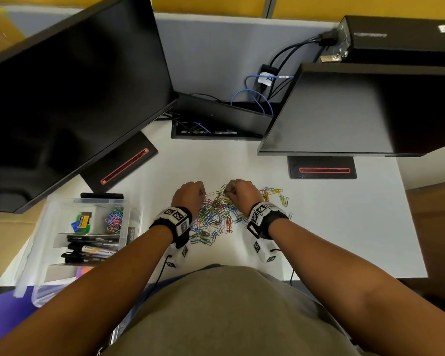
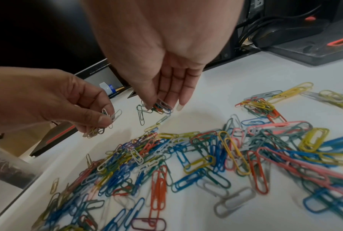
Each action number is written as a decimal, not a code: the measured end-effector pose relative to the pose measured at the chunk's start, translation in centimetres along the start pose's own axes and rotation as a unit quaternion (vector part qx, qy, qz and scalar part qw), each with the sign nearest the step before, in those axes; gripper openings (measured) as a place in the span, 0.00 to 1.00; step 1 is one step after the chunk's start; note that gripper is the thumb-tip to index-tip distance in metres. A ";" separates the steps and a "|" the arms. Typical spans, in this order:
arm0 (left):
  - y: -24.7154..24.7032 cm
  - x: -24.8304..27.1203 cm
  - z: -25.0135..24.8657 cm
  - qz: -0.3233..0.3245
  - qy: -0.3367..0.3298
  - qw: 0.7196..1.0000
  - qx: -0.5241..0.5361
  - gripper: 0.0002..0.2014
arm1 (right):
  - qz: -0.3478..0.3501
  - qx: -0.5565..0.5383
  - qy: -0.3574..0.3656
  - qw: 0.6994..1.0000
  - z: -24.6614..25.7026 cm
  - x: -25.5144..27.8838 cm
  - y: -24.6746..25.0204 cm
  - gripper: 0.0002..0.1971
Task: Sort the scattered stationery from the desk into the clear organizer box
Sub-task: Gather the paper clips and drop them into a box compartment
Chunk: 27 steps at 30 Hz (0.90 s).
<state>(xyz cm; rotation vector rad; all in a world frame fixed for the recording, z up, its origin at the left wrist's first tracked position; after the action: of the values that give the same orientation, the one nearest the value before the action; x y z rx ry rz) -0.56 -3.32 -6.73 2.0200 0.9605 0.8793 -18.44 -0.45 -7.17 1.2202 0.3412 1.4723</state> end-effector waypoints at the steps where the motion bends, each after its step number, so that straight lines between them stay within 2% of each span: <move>1: 0.4 0.2 0.0 -0.006 0.002 1.000 0.005 0.03 | -0.005 -0.004 0.003 1.000 0.2 0.1 0.1 0.06; 13: 5.9 3.4 1.2 -0.117 0.042 0.990 0.064 0.04 | -0.063 -0.067 0.069 0.993 6.7 1.5 2.6 0.05; 18: 8.8 5.6 3.0 -0.186 0.079 0.977 0.070 0.03 | -0.055 -0.084 0.111 0.989 10.9 2.6 2.4 0.03; 27: 11.7 11.1 7.1 -0.259 0.139 0.953 0.076 0.04 | -0.021 -0.097 0.180 0.979 17.8 4.9 -0.4 0.04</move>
<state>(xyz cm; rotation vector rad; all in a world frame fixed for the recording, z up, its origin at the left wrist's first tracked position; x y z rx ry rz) 14.51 -1.68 2.23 1.6563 1.6655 0.8210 -2.88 -3.35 2.37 0.7859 0.4515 1.6480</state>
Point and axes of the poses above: each hand's wrist, its own x-axis away from the middle knuckle, its own y-axis out of the back of the hand, z = x × y, the point moved 3 cm from there along -x, towards the middle knuckle, and after that the axes turned 15 degrees about -y, right-handed, at the moved point
